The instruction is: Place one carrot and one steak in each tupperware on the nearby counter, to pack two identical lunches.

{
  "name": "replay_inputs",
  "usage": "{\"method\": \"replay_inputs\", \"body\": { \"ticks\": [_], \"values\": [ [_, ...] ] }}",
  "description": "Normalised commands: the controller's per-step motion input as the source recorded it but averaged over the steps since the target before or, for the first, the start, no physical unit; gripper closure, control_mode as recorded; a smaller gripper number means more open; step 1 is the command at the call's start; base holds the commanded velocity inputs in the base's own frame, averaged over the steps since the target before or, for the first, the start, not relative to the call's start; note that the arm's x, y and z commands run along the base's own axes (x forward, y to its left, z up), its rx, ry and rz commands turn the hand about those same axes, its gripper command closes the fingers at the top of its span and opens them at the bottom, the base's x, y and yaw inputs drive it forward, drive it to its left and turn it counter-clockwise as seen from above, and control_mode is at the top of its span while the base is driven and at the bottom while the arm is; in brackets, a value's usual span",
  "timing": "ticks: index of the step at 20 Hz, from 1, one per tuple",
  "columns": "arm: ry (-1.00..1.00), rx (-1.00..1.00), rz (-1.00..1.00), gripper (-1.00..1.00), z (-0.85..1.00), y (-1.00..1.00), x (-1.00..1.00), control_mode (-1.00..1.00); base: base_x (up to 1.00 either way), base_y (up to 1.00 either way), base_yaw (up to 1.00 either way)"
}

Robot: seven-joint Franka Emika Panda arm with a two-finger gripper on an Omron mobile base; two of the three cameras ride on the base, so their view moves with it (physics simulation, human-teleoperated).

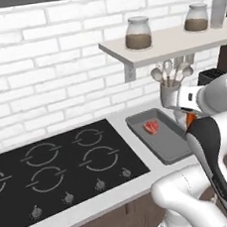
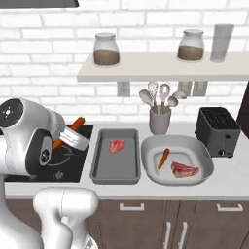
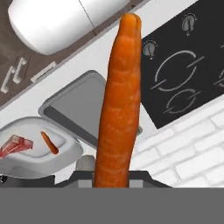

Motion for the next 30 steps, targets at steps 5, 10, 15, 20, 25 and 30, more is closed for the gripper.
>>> {"method": "replay_inputs", "body": {
  "ticks": [5, 10, 15, 20, 25, 30],
  "values": [
    [0.00, -0.05, -0.25, 1.00, -0.19, -0.02, 0.02, -1.00, 0.04, 0.00, -0.07],
    [0.01, 0.00, -0.26, 1.00, -0.17, -0.33, -0.18, -1.00, 0.00, 0.00, 0.00],
    [0.11, 0.01, -0.17, 1.00, -0.29, -0.36, -0.29, -1.00, 0.00, 0.00, 0.00],
    [0.06, 0.01, -0.11, 1.00, -0.33, -0.21, -0.03, -1.00, 0.00, 0.00, 0.00],
    [0.06, 0.04, -0.08, 1.00, -0.19, -0.23, 0.03, -1.00, 0.00, 0.00, 0.00],
    [0.09, 0.17, 0.02, 1.00, -0.60, 0.13, 0.90, -1.00, 0.00, 0.00, 0.00]
  ]
}}
